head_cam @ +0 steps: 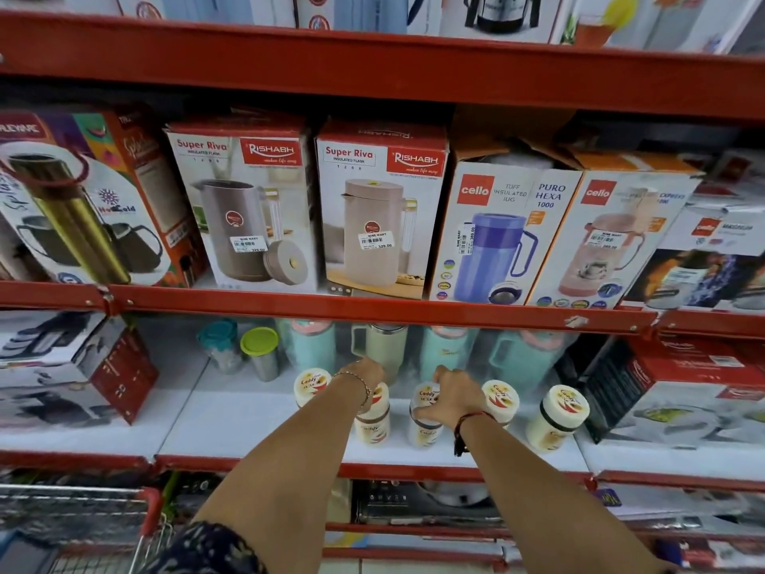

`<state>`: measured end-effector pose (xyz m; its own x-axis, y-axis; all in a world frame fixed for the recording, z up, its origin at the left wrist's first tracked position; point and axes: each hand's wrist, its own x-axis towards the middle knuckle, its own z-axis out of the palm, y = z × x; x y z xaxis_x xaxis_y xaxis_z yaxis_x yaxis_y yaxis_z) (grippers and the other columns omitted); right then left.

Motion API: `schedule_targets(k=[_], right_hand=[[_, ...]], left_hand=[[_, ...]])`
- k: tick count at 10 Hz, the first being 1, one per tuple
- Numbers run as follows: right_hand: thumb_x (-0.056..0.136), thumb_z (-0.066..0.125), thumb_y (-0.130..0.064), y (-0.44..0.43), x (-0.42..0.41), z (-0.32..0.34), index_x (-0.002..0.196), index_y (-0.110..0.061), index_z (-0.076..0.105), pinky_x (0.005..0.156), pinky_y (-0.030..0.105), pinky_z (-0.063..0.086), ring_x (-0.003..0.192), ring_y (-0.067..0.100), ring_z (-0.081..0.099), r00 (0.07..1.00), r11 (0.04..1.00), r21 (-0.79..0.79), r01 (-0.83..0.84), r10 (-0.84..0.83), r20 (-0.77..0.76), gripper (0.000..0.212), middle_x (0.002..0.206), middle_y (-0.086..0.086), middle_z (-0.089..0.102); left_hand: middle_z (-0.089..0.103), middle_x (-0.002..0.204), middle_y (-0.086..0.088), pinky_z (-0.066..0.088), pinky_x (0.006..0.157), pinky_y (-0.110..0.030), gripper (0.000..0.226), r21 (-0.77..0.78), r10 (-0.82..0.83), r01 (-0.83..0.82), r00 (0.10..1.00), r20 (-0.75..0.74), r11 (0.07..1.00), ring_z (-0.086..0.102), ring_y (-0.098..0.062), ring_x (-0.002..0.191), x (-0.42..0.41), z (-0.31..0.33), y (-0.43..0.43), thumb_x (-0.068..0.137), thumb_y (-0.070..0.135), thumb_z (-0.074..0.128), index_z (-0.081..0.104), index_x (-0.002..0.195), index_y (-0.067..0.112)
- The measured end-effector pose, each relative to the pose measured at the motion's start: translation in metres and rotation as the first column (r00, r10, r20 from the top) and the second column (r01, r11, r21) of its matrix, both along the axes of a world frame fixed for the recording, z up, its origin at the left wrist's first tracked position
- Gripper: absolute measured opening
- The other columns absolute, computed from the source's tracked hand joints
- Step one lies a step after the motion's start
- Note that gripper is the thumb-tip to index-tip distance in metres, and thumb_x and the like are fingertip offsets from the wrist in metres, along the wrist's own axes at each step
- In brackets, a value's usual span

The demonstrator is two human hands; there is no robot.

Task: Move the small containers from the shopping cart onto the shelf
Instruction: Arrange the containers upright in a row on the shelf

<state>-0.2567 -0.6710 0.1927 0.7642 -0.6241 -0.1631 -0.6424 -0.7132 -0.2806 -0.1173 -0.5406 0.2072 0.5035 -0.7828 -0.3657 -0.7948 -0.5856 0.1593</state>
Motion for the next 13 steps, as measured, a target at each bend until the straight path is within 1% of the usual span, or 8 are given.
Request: schedule_targets(k=[3, 5, 7, 9, 10, 11, 12, 13], right_hand=[[0.064, 0.077, -0.055, 0.004, 0.001, 0.003, 0.114, -0.020, 0.056, 0.080, 0.036, 0.059, 0.094, 0.027, 0.067, 1.000, 1.000, -0.008, 0.010, -0.010, 0.005, 0.065, 0.105, 0.003, 0.066], [0.067, 0.078, -0.054, 0.006, 0.000, 0.004, 0.111, -0.018, 0.055, 0.081, 0.038, 0.059, 0.094, 0.027, 0.066, 1.000, 1.000, -0.017, 0.016, -0.015, 0.010, 0.061, 0.106, 0.005, 0.065], [0.068, 0.078, -0.054, 0.006, -0.001, 0.003, 0.113, -0.018, 0.054, 0.082, 0.037, 0.058, 0.099, 0.027, 0.066, 1.000, 1.000, -0.011, 0.028, -0.028, 0.002, 0.062, 0.111, 0.005, 0.063], [0.068, 0.071, -0.064, 0.008, -0.004, 0.001, 0.115, -0.020, 0.052, 0.082, 0.039, 0.058, 0.100, 0.027, 0.065, 1.000, 0.999, -0.041, 0.016, -0.015, 0.023, 0.067, 0.113, 0.005, 0.061], [0.080, 0.062, -0.062, 0.013, -0.010, 0.001, 0.137, -0.019, 0.044, 0.090, 0.039, 0.054, 0.117, 0.029, 0.060, 0.993, 0.999, -0.041, 0.033, -0.028, 0.117, 0.073, 0.132, 0.006, 0.056], [0.090, 0.055, -0.054, 0.018, -0.016, 0.001, 0.147, -0.017, 0.036, 0.095, 0.040, 0.051, 0.130, 0.028, 0.052, 0.986, 0.997, -0.066, 0.029, -0.017, 0.165, 0.070, 0.147, 0.006, 0.047], [0.099, 0.045, -0.046, 0.026, -0.028, -0.004, 0.153, -0.013, 0.028, 0.120, 0.041, 0.031, 0.149, 0.026, 0.027, 0.985, 0.992, -0.127, -0.023, 0.044, 0.164, 0.066, 0.160, 0.007, 0.032], [0.101, 0.037, -0.049, 0.030, -0.035, -0.008, 0.156, -0.013, 0.022, 0.126, 0.043, 0.012, 0.155, 0.026, 0.011, 0.983, 0.976, -0.215, -0.029, 0.067, 0.172, 0.066, 0.165, 0.005, 0.021]], left_hand=[[0.053, 0.142, -0.014, 0.045, 0.104, -0.037, 0.054, 0.093, -0.208, 0.204, 0.978, 0.025, 0.974, 0.052, -0.034, 0.129, 0.006, 0.006, -0.005, 0.088, 0.001, 0.064, 0.053, 0.139, 0.011], [0.054, 0.140, -0.008, 0.046, 0.103, -0.040, 0.066, 0.097, -0.329, 0.318, 0.935, 0.134, 0.943, 0.051, -0.033, 0.130, 0.007, 0.003, 0.001, 0.079, -0.008, 0.070, 0.055, 0.138, 0.018], [0.056, 0.134, -0.010, 0.048, 0.100, -0.039, 0.074, 0.088, -0.320, 0.310, 0.936, 0.147, 0.947, 0.056, -0.033, 0.123, 0.008, -0.001, -0.002, 0.072, -0.006, 0.078, 0.054, 0.138, 0.016], [0.046, 0.146, -0.007, 0.046, 0.105, -0.041, 0.088, 0.070, -0.299, 0.293, 0.947, 0.117, 0.954, 0.050, -0.030, 0.130, 0.010, -0.006, 0.002, 0.069, -0.001, 0.080, 0.043, 0.146, 0.019], [0.028, 0.160, -0.004, 0.042, 0.110, -0.047, 0.086, 0.021, -0.262, 0.262, 0.955, 0.139, 0.965, 0.039, -0.031, 0.141, 0.007, -0.009, 0.013, 0.078, 0.010, 0.074, 0.031, 0.151, 0.026], [0.018, 0.164, -0.006, 0.028, 0.119, -0.046, 0.076, -0.014, -0.270, 0.282, 0.930, 0.248, 0.959, 0.026, -0.033, 0.148, 0.004, -0.011, 0.024, 0.089, 0.030, 0.064, 0.025, 0.154, 0.023], [0.013, 0.165, -0.009, 0.011, 0.124, -0.044, 0.068, -0.088, -0.261, 0.315, 0.889, 0.377, 0.945, 0.013, -0.030, 0.152, 0.000, -0.018, 0.038, 0.097, 0.040, 0.044, 0.018, 0.156, 0.018], [0.009, 0.166, -0.008, 0.005, 0.125, -0.045, 0.066, -0.145, -0.229, 0.323, 0.864, 0.448, 0.935, 0.008, -0.028, 0.153, -0.005, -0.019, 0.045, 0.100, 0.041, 0.036, 0.014, 0.157, 0.017]])
